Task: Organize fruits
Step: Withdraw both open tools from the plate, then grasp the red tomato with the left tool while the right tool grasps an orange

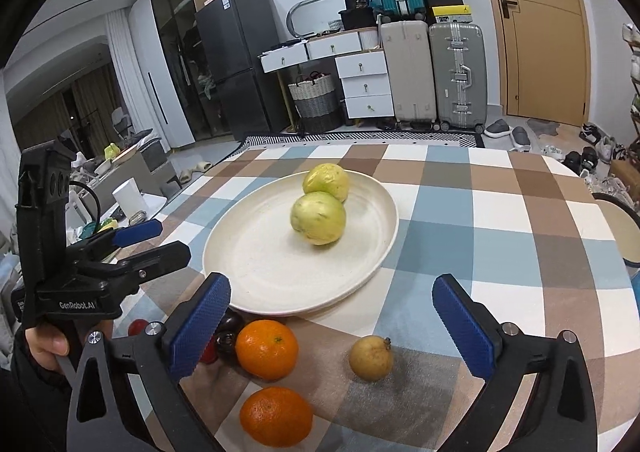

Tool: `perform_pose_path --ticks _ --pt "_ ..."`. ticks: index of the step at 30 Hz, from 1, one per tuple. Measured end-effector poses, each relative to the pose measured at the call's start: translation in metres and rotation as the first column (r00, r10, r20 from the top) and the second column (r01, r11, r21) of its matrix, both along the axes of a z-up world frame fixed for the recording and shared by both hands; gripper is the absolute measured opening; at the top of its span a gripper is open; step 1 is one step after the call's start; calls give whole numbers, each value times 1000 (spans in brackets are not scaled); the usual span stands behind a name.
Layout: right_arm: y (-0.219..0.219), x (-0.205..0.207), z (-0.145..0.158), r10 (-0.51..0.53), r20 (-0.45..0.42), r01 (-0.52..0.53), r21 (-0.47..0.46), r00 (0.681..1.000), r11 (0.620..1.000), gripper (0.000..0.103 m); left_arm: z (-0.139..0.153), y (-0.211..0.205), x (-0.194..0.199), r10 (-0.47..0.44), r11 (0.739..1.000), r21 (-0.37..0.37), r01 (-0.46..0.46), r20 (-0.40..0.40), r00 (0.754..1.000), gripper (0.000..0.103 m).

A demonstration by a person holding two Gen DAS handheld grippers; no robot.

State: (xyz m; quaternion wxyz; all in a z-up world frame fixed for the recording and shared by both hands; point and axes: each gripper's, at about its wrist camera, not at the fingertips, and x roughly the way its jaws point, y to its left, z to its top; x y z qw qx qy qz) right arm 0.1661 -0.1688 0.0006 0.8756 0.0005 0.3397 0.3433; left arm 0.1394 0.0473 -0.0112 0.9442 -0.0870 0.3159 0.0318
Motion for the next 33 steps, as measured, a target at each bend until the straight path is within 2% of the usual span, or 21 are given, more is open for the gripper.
perform_pose_path --ticks 10,22,29,33 --pt "-11 -6 6 -12 -1 12 14 1000 1000 103 7 0 -11 -5 1000 4 5 11 1000 102" --pt "-39 -25 4 -11 -26 12 31 1000 999 103 -2 0 -52 -3 1000 4 3 1 1000 102" --pt "-37 -33 5 40 -57 -38 36 998 999 103 -8 -8 -70 -28 999 15 28 -21 999 102" --pt "-32 -38 -1 44 -110 -40 43 993 998 103 -7 -12 -74 -43 999 13 43 -24 999 102"
